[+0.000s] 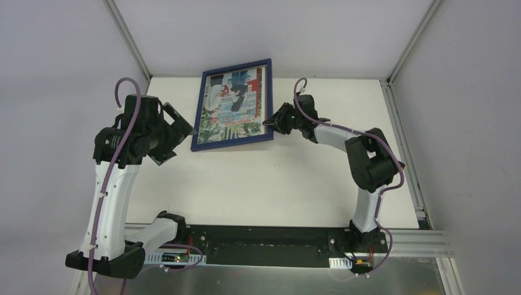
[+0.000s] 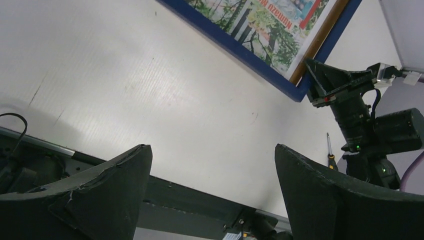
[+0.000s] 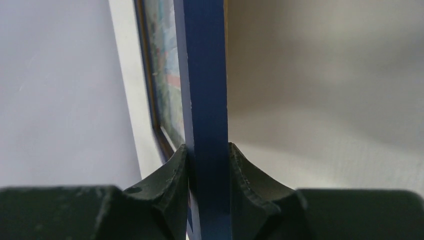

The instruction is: Take the photo out of the frame

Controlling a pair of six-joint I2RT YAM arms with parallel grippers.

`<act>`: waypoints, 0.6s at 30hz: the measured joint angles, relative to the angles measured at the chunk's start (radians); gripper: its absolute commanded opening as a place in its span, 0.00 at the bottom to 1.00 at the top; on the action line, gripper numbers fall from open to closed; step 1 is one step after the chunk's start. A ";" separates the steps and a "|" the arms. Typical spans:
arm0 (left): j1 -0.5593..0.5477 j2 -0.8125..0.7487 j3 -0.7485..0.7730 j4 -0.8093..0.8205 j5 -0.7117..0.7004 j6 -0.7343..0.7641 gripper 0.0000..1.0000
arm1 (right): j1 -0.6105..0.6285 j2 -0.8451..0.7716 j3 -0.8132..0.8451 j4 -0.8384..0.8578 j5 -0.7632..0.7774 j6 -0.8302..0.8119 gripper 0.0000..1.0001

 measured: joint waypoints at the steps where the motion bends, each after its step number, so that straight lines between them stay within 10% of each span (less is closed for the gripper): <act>1: 0.000 -0.003 -0.012 0.000 0.005 0.000 0.95 | -0.009 0.018 -0.006 0.021 -0.008 -0.003 0.00; 18: 0.000 -0.040 -0.164 0.022 0.082 -0.001 0.95 | 0.016 0.151 0.123 -0.257 0.103 -0.203 0.51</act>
